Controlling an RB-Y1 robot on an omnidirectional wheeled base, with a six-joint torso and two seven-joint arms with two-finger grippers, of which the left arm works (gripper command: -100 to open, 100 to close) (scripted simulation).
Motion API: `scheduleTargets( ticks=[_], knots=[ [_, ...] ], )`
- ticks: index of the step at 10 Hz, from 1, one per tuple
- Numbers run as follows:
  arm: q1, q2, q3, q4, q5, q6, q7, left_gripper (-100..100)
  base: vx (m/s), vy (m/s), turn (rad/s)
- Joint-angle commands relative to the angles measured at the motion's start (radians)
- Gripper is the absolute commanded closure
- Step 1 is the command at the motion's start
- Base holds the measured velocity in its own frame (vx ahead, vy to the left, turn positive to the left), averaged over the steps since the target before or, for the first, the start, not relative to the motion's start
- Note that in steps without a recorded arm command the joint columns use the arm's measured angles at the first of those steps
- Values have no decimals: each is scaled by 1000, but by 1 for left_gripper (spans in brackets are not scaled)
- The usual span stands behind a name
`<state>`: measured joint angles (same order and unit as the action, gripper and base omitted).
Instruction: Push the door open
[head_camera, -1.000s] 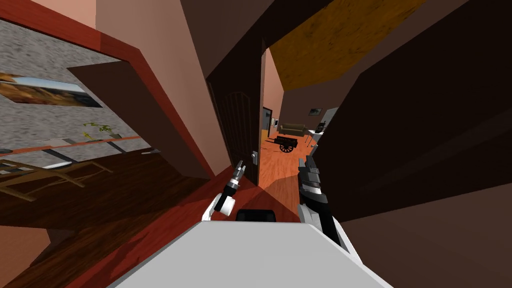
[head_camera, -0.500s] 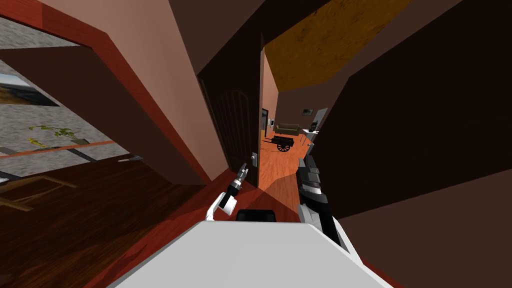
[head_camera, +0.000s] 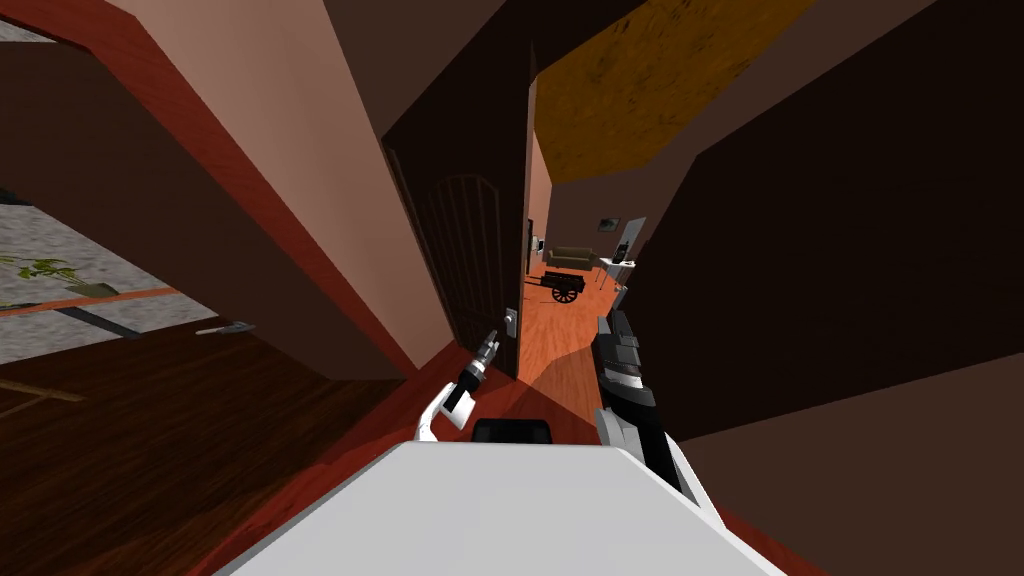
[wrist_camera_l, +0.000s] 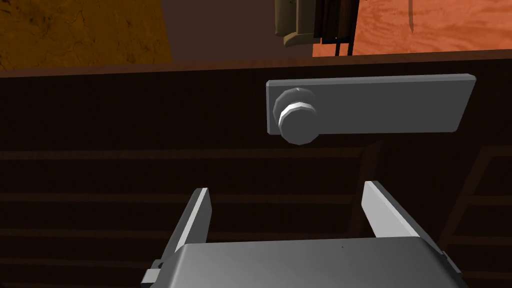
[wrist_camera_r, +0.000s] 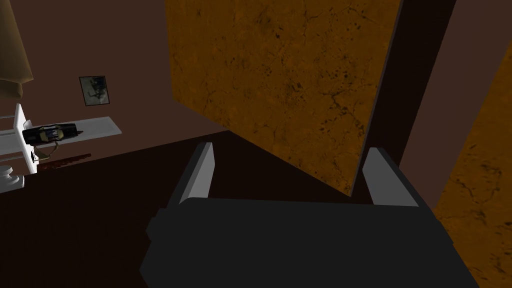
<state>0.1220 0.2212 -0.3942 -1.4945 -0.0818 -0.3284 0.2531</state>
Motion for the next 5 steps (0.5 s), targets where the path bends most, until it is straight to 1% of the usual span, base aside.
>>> scheduleTargets(
  ticks=[1,2,3,4,5],
  knots=[
    [-18,15,-20,29,-1,18,6,-100,105,98,-156],
    [-13,12,-11,18,0,10,5,-100,47,50,-34],
    [-24,4,-5,40,2,6,1,-100,124,1,-52],
    [-26,1,-3,46,2,4,0,-100,185,-43,-47],
    [-32,-5,1,59,3,0,-3,-100,213,-88,-32]
  ],
)
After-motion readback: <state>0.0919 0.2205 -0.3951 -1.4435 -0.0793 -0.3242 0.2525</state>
